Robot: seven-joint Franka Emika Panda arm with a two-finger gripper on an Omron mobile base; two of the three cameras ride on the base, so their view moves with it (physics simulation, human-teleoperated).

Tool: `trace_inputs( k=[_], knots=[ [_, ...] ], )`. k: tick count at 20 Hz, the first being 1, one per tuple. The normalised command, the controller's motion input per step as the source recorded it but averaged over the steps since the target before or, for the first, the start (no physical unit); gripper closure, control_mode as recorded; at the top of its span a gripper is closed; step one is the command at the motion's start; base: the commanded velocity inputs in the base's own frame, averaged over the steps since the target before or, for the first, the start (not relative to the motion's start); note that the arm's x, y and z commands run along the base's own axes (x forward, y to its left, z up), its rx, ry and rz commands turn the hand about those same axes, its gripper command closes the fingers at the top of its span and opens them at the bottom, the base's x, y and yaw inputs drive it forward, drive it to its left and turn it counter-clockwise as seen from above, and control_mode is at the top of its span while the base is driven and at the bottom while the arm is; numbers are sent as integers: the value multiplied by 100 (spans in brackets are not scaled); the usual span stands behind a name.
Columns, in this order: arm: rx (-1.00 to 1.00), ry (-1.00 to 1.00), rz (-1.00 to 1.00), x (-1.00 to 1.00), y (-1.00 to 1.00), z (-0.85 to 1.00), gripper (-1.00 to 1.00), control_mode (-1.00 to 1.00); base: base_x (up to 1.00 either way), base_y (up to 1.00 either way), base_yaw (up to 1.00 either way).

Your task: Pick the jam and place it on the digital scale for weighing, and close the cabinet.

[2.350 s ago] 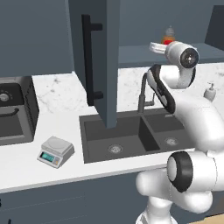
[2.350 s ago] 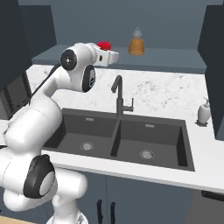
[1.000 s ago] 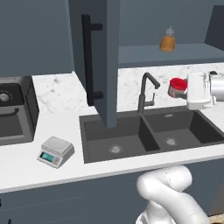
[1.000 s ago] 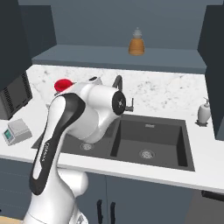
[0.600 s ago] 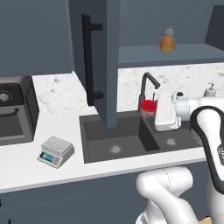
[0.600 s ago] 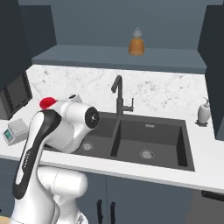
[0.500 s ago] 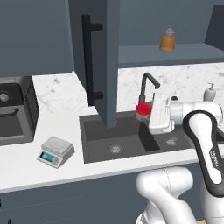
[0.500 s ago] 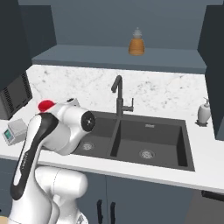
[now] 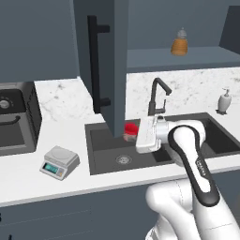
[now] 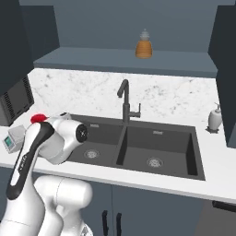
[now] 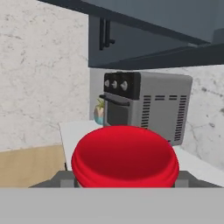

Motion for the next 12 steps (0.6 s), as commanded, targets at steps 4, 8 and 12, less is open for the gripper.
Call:
trace_inputs(
  k=[4,8,12],
  knots=[
    [0,0,4,25,63,-46,100,-100,0,0,0],
    [0,1,5,30,72,-34,100,-100,0,0,0],
    [1,6,11,17,53,-16,100,-100,0,0,0]
  ],
)
